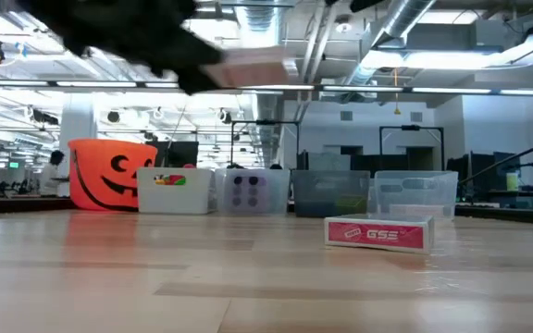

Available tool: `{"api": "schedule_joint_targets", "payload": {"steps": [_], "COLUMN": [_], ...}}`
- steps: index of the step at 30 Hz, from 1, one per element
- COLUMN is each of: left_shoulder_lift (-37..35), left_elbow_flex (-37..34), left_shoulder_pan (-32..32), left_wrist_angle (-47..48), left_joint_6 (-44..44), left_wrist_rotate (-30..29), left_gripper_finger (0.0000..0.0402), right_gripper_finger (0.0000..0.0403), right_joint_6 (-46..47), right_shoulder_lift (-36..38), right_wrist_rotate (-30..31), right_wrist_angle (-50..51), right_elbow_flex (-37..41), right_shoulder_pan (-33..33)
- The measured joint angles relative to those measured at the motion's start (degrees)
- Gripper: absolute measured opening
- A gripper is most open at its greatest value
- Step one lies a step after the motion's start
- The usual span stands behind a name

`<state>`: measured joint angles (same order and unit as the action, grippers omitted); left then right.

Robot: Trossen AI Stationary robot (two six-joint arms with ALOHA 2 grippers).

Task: Pick & Place Toys
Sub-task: Put the white deck of cards into the right transparent bin

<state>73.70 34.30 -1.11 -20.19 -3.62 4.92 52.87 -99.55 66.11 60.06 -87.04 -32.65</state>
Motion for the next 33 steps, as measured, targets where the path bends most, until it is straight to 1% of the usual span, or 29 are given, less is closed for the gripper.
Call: {"api": "schedule_joint_targets", "payload": {"steps": [2,5,8,11,14,17,19,22,24,30,33], "left_shoulder_lift": [-5.12,-11.34,-16.43,-20.34,-22.34,-22.81,-22.61,-22.44,-22.46,-22.46,-22.46], "left_elbow_flex": [-3.02,-7.07,-10.81,-13.55,-14.99,-15.22,-15.21,-15.29,-15.27,-15.27,-15.27], "left_shoulder_pan": [-0.65,-2.12,-4.17,-6.36,-8.4,-10.06,-10.73,-11.55,-11.82,-12.04,-12.04], "left_wrist_angle": [1.88,0.99,-0.6,-2.86,-6.14,-9.06,-9.75,-9.64,-9.31,-8.87,-8.73], "left_joint_6": [1.97,5.61,8.74,10.67,11.4,11.32,11.17,11.06,11.0,9.93,9.9], "left_wrist_rotate": [-0.08,0.02,0.31,-0.13,-1.43,-1.91,-1.49,-1.48,-1.49,-0.12,-0.08], "left_gripper_finger": [0.0299,0.0299,0.0299,0.0299,0.0299,0.0299,0.0299,0.0299,0.0299,0.0299,0.0299], "right_gripper_finger": [0.0255,0.0255,0.0255,0.0255,0.0255,0.0255,0.0255,0.0255,0.0255,0.0255,0.0255], "right_joint_6": [2.43,1.75,-0.91,-4.66,-11.47,-18.27,-21.05,-23.54,-23.71,-18.9,-18.43], "right_shoulder_lift": [0.01,-0.02,-0.08,-0.06,-0.08,-0.08,-0.05,-0.06,-0.06,-0.06,-0.06], "right_wrist_rotate": [0.79,2.33,2.77,2.51,-0.94,-5.76,-8.17,-10.71,-11.06,-11.67,-12.39], "right_wrist_angle": [-0.57,-5.15,-13.76,-25.16,-38.64,-51.69,-59.06,-64.17,-66.38,-66.95,-67.24], "right_elbow_flex": [1.26,3.73,7.38,10.59,13.51,16.21,17.93,19.6,20.6,21.54,21.54], "right_shoulder_pan": [-1.5,-3.98,-5.64,-6.18,-5.71,-4.31,-3.08,-1.23,-0.01,4.22,6.02]}}
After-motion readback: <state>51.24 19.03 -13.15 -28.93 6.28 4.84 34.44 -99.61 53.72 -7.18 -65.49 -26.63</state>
